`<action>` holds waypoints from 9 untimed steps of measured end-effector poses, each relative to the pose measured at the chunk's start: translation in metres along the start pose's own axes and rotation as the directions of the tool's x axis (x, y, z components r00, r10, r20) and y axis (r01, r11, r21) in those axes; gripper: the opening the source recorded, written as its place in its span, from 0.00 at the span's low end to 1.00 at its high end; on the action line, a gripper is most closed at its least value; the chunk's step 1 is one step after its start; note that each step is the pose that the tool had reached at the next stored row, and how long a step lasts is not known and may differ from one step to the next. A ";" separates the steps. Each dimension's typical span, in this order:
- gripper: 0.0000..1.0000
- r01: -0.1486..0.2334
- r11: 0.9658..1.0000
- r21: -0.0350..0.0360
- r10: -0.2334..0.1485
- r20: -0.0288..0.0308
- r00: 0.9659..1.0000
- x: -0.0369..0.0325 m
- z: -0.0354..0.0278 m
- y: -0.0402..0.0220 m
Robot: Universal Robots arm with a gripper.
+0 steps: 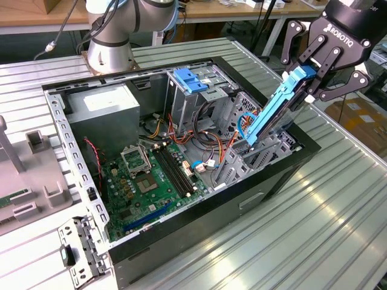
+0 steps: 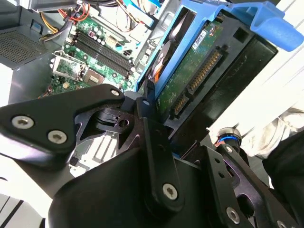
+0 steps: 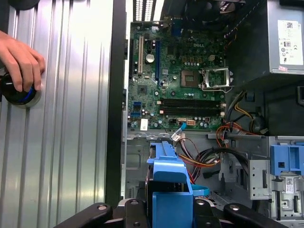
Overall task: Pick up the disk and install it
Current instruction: 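Insert the disk into the insertion slot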
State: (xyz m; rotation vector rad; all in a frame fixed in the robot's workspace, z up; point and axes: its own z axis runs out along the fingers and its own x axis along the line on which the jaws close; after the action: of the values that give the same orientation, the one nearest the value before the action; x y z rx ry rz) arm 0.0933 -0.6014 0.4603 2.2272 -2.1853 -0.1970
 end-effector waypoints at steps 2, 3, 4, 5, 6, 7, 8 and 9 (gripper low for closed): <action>0.36 0.000 1.000 0.000 0.000 0.002 1.000 0.0002 0.0022 -0.0002; 0.36 -0.001 1.000 0.000 0.001 0.004 1.000 0.0003 0.0036 -0.0003; 0.36 -0.002 1.000 0.000 0.002 0.005 1.000 0.0001 0.0044 -0.0004; 0.36 -0.003 1.000 0.000 0.003 0.007 1.000 -0.0005 0.0055 -0.0002; 0.36 -0.005 1.000 0.001 0.005 0.009 1.000 -0.0010 0.0066 0.0000; 0.36 -0.006 1.000 0.001 0.006 0.010 1.000 -0.0015 0.0081 0.0001; 0.36 -0.011 1.000 0.001 0.011 0.012 1.000 -0.0016 0.0098 0.0005; 0.36 -0.016 1.000 0.001 0.016 0.012 1.000 -0.0016 0.0110 0.0006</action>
State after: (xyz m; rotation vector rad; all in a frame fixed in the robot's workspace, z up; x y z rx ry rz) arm 0.0915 -0.5989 0.4496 2.2144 -2.2094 -0.2093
